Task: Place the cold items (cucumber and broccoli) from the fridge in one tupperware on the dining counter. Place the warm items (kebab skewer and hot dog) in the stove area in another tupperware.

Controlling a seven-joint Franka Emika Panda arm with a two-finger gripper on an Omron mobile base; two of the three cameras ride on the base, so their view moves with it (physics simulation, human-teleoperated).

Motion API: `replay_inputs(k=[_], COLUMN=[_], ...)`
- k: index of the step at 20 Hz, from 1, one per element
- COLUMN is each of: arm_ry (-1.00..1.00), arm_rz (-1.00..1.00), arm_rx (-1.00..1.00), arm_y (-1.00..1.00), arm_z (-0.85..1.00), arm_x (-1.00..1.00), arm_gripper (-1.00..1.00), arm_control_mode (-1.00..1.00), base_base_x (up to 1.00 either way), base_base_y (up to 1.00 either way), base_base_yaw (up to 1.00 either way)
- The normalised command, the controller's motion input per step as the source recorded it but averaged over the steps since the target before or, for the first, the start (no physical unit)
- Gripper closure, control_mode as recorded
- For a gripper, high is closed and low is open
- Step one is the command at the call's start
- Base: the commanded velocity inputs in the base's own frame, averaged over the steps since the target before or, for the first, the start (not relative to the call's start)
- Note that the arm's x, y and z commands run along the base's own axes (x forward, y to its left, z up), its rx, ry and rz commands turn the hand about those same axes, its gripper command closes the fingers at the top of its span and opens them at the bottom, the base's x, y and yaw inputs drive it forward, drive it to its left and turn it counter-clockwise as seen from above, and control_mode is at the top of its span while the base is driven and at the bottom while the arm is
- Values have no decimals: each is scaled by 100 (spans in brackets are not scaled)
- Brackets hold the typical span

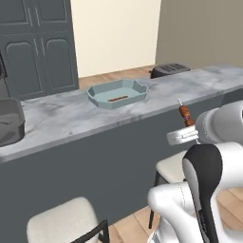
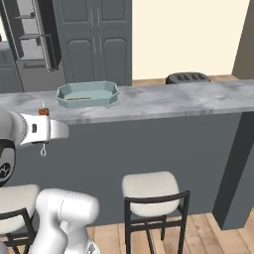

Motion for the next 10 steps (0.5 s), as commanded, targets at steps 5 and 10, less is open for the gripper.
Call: replay_inputs(k=[5,10], arm_ry=[0,0], arm_rz=[0,0], arm_rx=[0,0], arm_y=[0,0], arm_z=[0,0], arm_x=[0,0], arm_gripper=[100,100], arm_control_mode=[100,100], base_base_x=[99,35], base_base_y=[95,38], base_base_yaw=[-30,-13])
